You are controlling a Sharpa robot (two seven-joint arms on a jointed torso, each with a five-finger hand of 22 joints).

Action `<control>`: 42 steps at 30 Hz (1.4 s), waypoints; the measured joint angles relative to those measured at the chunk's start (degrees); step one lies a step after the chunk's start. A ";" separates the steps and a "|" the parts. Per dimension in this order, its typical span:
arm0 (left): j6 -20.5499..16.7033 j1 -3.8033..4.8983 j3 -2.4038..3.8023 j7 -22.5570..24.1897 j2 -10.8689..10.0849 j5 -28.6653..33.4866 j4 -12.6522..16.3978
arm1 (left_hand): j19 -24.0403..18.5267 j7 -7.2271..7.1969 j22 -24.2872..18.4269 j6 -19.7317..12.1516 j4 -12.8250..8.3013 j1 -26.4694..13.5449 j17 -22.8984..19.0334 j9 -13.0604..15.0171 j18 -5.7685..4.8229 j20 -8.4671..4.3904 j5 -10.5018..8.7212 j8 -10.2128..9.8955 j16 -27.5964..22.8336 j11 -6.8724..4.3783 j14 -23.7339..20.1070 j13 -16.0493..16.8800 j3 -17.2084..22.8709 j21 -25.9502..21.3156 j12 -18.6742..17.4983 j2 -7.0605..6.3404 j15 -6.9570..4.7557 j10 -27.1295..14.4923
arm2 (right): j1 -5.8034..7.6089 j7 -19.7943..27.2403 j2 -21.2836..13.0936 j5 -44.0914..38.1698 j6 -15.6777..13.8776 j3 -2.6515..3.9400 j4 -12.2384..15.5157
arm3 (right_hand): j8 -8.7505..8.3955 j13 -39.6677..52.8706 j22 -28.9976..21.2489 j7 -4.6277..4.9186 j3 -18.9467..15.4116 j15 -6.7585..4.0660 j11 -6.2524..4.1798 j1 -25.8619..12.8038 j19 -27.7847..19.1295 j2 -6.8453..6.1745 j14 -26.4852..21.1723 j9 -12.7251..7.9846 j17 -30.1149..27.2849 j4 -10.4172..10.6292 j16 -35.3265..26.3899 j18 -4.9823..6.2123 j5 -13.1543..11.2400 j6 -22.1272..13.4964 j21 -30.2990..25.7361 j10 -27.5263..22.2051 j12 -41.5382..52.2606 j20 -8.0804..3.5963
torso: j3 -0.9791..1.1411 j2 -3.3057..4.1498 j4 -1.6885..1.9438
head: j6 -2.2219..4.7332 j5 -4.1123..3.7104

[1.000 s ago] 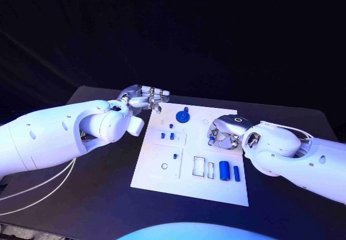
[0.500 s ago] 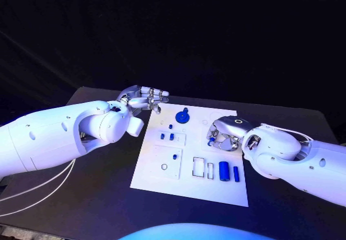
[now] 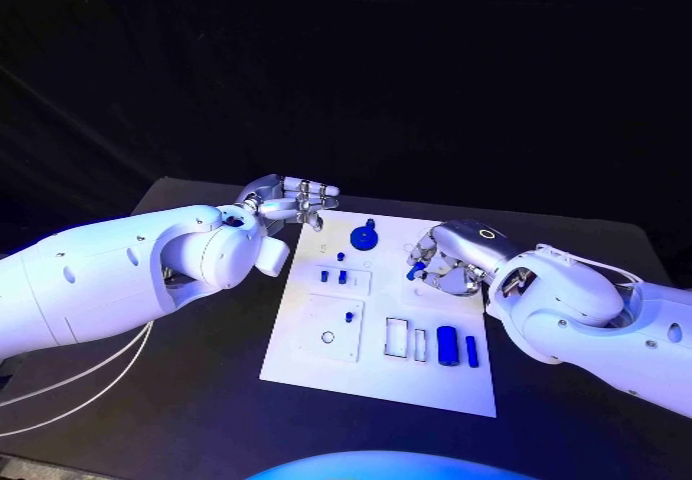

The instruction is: Assemble the parts on the task board

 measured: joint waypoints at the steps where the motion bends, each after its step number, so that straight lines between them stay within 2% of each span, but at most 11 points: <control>1: 0.00 0.00 -0.01 0.00 0.08 0.00 -0.10 | 0.00 0.19 0.00 -0.20 0.00 -0.13 0.00 -0.05 0.00 0.00 0.00 0.00 0.00 0.13 0.00 0.00 0.00 0.00 0.00 0.13 0.00 -0.13 | 0.02 -0.02 -0.02 0.06 -0.27 0.03 0.49 | 0.00 0.00 0.00 0.00 0.00 0.00 0.00 0.00 0.00 0.00 0.00 0.00 0.01 0.00 0.00 0.00 0.05 0.00 0.00 0.00 -0.01 0.00 | 0.00 0.00 0.01 | 0.02 0.01; 6: 0.00 0.00 -0.04 -0.03 0.67 0.00 -0.60 | 0.00 0.18 0.00 -0.19 0.00 -0.20 -0.06 -0.05 0.00 0.00 0.00 0.00 0.00 0.14 0.00 0.00 0.00 0.00 0.24 0.20 0.00 -0.14 | 0.02 -0.05 0.74 0.49 -1.43 0.12 2.80 | 0.00 0.00 0.04 0.00 0.24 0.00 0.01 0.01 0.00 0.01 0.00 -0.02 0.06 -0.24 0.00 0.00 0.48 0.00 0.00 0.01 -0.19 0.00 | 0.00 0.00 0.14 | 0.12 0.16; 11: 0.02 0.00 -0.09 -0.06 1.25 0.00 -1.12 | 0.00 0.18 0.00 -0.19 0.00 -0.19 -0.06 -0.05 0.00 0.00 0.00 0.00 0.00 0.15 0.00 0.04 0.00 0.00 0.24 0.20 0.00 -0.14 | -0.55 0.16 3.95 1.19 -1.93 0.15 4.39 | -0.01 0.02 0.04 0.00 0.42 0.00 0.01 0.07 0.00 0.07 0.00 -0.04 0.05 -0.07 0.00 0.00 0.67 -0.01 0.00 0.01 -0.32 0.00 | -0.01 -0.03 0.22 | -0.01 0.44; 15: 0.04 0.00 -0.11 -0.08 1.92 0.00 -1.59 | 0.00 0.39 0.00 -0.39 0.00 -0.19 -0.05 -0.11 0.00 0.00 0.00 0.00 0.00 0.15 0.00 0.04 0.00 0.00 0.24 0.20 0.00 -0.15 | -1.14 0.56 6.84 1.72 -1.94 0.10 4.44 | -0.02 0.07 0.04 -0.01 0.71 0.00 0.01 0.07 0.00 0.07 0.00 -0.01 -0.04 -0.24 0.00 0.00 0.80 -0.01 0.00 0.01 -0.33 0.00 | -0.03 -0.05 0.34 | -0.19 0.66; 21: 0.07 0.00 -0.12 -0.12 2.41 0.00 -1.82 | 0.00 0.39 0.00 -0.39 0.00 -0.19 -0.05 -0.11 0.00 0.00 0.00 0.00 0.00 0.15 0.00 0.04 0.00 0.00 0.24 0.19 0.00 -0.14 | -3.23 1.32 10.38 2.23 -1.68 -0.24 2.43 | -0.07 0.08 0.04 0.00 0.71 0.00 0.01 0.07 -0.01 0.07 0.00 0.00 -0.05 -0.23 -0.01 0.00 0.80 -0.02 0.00 0.01 -0.44 0.00 | -0.09 -0.07 0.38 | -0.47 1.38; 26: 0.11 0.00 -0.12 -0.15 2.65 0.00 -1.92 | 0.00 0.39 0.00 -0.39 0.00 -0.19 -0.05 -0.10 0.00 0.00 0.00 0.00 0.00 0.15 0.00 0.03 0.00 0.00 0.24 0.19 0.00 -0.15 | -5.10 1.69 13.03 2.38 -1.11 -0.52 0.11 | -0.09 0.08 0.03 0.00 0.89 0.01 0.01 0.07 -0.01 0.07 0.00 0.00 -0.32 -0.41 -0.01 0.00 0.80 -0.02 -0.60 0.01 -0.56 0.00 | -0.03 -0.03 0.41 | -0.82 2.04; 34: 0.16 0.00 -0.12 -0.21 2.75 0.00 -1.95 | 0.00 0.38 0.00 -0.39 0.00 -0.19 -0.05 -0.10 0.00 0.00 0.00 0.00 0.00 0.15 0.00 0.03 0.00 0.00 0.24 0.19 0.00 -0.14 | -6.37 1.92 15.22 2.39 -0.29 -0.75 -2.18 | -0.13 0.07 0.02 -0.01 0.92 0.01 0.01 0.07 -0.01 0.07 0.00 -0.03 -0.33 -0.45 -0.01 0.00 0.78 -0.03 -0.60 0.01 -0.77 0.00 | 0.00 0.10 0.49 | -1.33 2.60; 42: 0.19 0.00 -0.12 -0.27 2.71 0.00 -1.92 | 0.00 0.38 0.00 -0.39 0.00 -0.19 -0.05 -0.09 -0.01 0.00 0.00 0.00 0.00 0.15 0.00 0.02 0.00 0.00 0.24 0.19 0.00 -0.14 | -6.80 1.88 15.69 2.22 0.74 -0.94 -3.26 | -0.25 0.01 0.02 -0.01 0.93 0.01 0.01 0.06 -0.01 0.06 0.00 -0.07 -0.33 -0.46 -0.01 0.00 0.71 -0.04 -0.60 0.01 -0.86 0.00 | 0.03 0.13 0.46 | -1.69 2.82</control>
